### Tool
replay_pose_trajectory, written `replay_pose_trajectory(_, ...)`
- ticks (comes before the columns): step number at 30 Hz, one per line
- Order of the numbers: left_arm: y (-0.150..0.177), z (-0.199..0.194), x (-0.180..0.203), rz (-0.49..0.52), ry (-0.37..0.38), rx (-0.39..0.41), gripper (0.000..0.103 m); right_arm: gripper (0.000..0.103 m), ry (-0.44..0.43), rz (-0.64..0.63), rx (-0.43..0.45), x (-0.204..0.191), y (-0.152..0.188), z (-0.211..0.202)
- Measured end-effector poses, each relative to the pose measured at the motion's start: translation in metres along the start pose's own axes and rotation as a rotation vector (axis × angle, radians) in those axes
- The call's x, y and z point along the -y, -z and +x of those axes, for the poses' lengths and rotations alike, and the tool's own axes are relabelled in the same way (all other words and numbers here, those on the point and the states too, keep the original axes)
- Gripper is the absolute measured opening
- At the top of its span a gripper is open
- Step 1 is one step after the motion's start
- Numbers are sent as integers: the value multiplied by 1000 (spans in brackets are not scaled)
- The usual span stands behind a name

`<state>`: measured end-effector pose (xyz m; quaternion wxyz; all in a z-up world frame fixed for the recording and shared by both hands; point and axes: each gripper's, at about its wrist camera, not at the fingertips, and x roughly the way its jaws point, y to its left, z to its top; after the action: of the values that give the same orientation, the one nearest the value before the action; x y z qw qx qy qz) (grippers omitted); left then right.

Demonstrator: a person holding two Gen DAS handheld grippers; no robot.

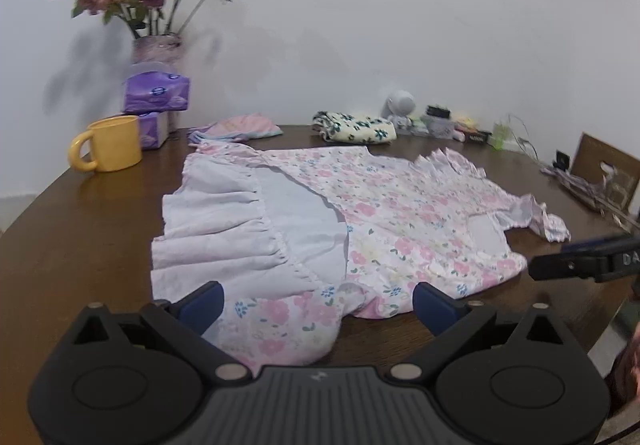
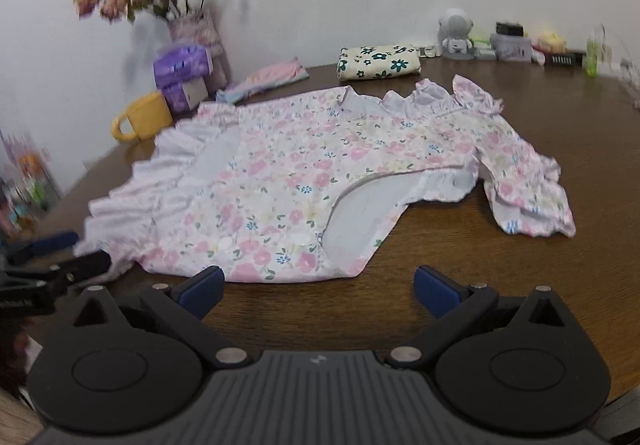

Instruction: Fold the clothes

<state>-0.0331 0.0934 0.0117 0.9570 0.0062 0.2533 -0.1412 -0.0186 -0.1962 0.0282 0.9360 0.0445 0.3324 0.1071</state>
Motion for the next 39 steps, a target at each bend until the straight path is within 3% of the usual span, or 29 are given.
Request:
replay_pose_trajectory(3,-2,2,-10,14,21,-15,91,103,26,-61,-20,-13,-6,7)
replay_pose_trajectory(11,-7,-3,-25,82,62,-50,82,102,-3,-248,-66,-32,-17,13)
replay_pose_trajectory(16,-10,-5,-23,190,65,-91,70,89,-16,-388,-106,-33,-22,14)
replay_pose_trajectory(20,-14,-5,-16,273,90,-125,70,84,-24,-584,-122,-42,-20,14)
replay_pose_trajectory(25,-15,1,-1,410,96,-162,70,68,-38,-756,-131,-45,-22,17)
replay_pose_trajectory(28,-15,11,8,444,98,-195,64,60,-58,-824,-132,-46,-22,20)
replay_pose_trajectory(35,-17,19,11,497,87,-272,48,55,-102,-969,-151,-44,-19,24)
replay_pose_trajectory(39,-22,24,11,527,85,-303,41,42,-133,-1036,-155,-46,-18,28)
